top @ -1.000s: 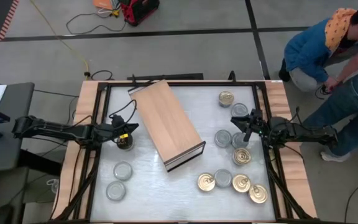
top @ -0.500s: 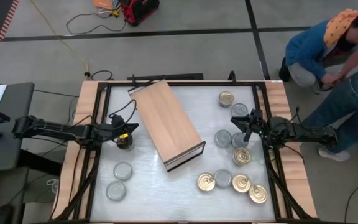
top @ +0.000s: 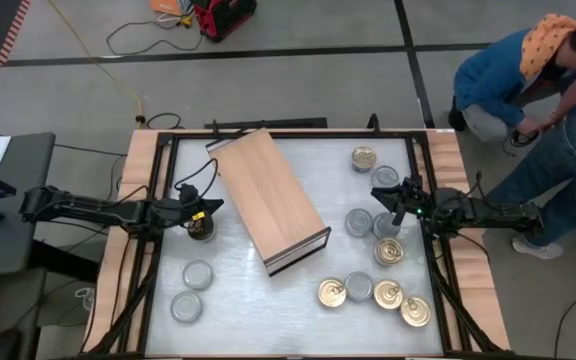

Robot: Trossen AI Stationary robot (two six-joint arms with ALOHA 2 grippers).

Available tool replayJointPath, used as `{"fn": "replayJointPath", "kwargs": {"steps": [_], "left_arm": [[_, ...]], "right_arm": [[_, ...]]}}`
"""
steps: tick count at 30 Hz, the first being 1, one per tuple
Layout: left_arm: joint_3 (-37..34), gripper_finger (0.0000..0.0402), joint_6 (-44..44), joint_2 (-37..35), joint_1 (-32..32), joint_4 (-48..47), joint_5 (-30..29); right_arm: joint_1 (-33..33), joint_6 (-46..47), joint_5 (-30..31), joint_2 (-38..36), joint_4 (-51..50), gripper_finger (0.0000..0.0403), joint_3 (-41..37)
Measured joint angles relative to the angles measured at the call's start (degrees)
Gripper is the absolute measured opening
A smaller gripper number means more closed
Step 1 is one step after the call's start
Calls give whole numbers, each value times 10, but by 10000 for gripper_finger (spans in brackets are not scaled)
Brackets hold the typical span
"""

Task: Stack canned seafood by type on shelf
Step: Put the green tuna can on the shelf

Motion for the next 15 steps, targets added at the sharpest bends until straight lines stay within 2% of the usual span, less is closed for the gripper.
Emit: {"fn": "replayJointPath", "kwargs": {"steps": [3, 9, 15], "left_arm": [[1, 0, 41, 0, 2, 30, -3], [29, 0, 271, 0, -6, 67, 68], [42, 0, 386, 0, -46, 86, 72]], "right_arm": [[8, -24, -13, 3, 0, 108, 0], [18, -60, -13, 3, -3, 107, 11], [26, -41, -13, 12, -20, 107, 44]]}}
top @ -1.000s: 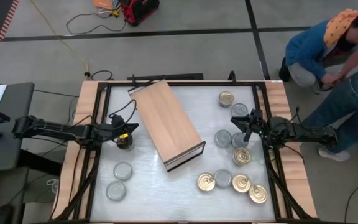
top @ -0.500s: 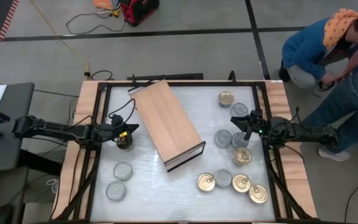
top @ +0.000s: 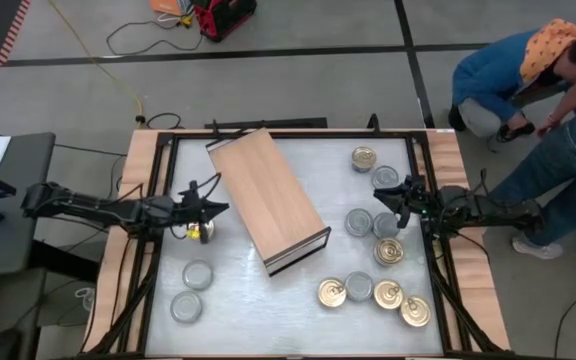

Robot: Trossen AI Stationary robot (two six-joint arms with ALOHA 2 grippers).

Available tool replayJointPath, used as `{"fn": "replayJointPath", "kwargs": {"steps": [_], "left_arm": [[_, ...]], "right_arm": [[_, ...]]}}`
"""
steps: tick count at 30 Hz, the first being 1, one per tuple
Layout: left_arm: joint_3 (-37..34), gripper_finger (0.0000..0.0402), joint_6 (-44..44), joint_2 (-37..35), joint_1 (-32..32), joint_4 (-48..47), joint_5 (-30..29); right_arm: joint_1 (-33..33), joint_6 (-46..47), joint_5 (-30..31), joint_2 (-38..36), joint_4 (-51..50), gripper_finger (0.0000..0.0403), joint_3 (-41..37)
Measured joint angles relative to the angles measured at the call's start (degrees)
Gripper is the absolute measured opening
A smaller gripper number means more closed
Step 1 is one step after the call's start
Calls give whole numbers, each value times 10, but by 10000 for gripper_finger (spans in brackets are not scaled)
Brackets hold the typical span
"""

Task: Stack canned seafood by type on shelf
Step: Put the green tuna can on the shelf

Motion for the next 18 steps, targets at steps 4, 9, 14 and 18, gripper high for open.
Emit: {"fn": "replayJointPath", "kwargs": {"steps": [4, 9, 14, 18], "left_arm": [[0, 0, 42, 0, -53, 25, -11], [2, 0, 85, 0, -102, 66, -40], [2, 9, 46, 0, -112, 76, -58], [2, 26, 11, 0, -112, 93, -73]], "right_arm": [[16, -7, 4, 32, -1, 107, 31], [25, -49, 22, 111, -20, 107, 103], [21, -78, 32, 218, -89, 107, 193], [-3, -83, 32, 295, -176, 107, 245]]}}
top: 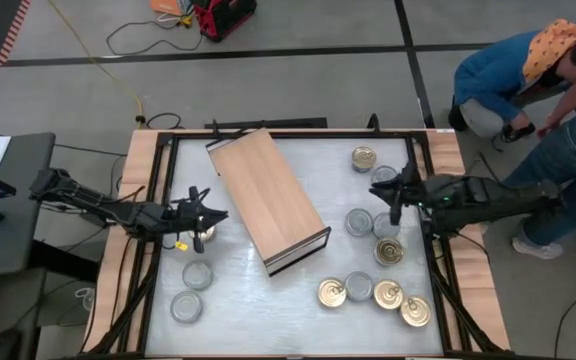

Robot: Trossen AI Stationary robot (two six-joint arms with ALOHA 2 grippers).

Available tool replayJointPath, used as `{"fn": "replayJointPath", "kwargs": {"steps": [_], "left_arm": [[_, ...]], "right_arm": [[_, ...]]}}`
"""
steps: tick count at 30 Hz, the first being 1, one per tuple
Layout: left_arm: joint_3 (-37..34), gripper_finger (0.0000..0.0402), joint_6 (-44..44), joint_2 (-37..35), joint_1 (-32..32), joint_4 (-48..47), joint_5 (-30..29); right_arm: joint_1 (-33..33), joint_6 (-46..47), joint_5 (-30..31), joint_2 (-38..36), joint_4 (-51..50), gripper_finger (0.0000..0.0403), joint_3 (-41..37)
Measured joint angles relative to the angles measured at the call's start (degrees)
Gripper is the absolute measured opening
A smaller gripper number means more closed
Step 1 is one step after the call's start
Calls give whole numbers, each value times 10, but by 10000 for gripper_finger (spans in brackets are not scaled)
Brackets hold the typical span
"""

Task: Stack canned seafood by type on shelf
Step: Put the green tuna can on the shelf

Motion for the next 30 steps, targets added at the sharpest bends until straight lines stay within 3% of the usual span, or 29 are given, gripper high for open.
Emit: {"fn": "replayJointPath", "kwargs": {"steps": [6, 11, 16, 23, 30], "left_arm": [[1, 48, 33, 0, 0, 58, -4], [1, 74, 87, 0, 0, 77, -8], [1, 100, 95, 0, 0, 83, -15], [3, 106, 98, -2, 0, 82, 7], [35, 104, 95, -8, 0, 17, -5]], "right_arm": [[-88, 21, -17, 69, -98, 108, 24], [-180, -14, -85, 96, -100, 128, 25], [-248, -24, -141, 129, -80, 173, 25], [-234, -21, -170, 213, -102, 210, 64], [-124, -21, -168, 287, -132, 199, 125]]}}
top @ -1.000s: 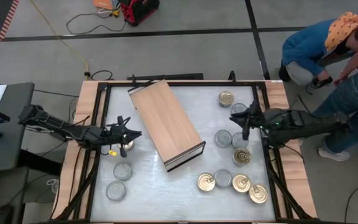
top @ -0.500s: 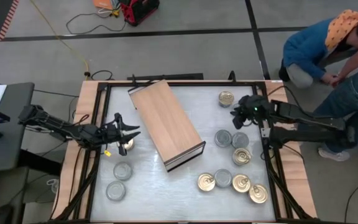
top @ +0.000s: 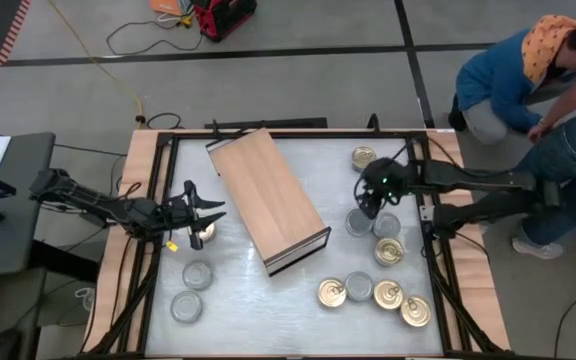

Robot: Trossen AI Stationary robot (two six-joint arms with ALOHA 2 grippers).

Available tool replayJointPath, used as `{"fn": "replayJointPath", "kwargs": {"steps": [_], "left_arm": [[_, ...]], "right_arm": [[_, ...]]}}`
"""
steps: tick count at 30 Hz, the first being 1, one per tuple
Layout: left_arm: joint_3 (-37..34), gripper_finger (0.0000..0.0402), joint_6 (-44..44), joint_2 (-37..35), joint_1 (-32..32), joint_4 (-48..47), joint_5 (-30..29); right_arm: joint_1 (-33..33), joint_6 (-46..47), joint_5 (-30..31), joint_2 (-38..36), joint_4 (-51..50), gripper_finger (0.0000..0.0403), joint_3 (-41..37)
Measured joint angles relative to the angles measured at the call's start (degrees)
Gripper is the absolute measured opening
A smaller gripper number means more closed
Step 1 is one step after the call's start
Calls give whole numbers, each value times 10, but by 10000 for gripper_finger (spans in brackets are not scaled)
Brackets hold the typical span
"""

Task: Stack canned seafood by type on shelf
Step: Put the green tuna can on the shelf

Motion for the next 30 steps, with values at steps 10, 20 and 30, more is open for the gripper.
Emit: {"fn": "replayJointPath", "kwargs": {"steps": [10, 20, 30], "left_arm": [[12, 103, -23, 0, 0, -31, -3], [12, 103, -51, 0, 0, -32, 39], [12, 103, -89, 0, -9, -46, 78]], "right_arm": [[221, 35, 104, 129, -44, 162, 32], [354, 81, 211, 240, -78, 124, 49], [342, 112, 212, 300, -78, 204, 48]]}}
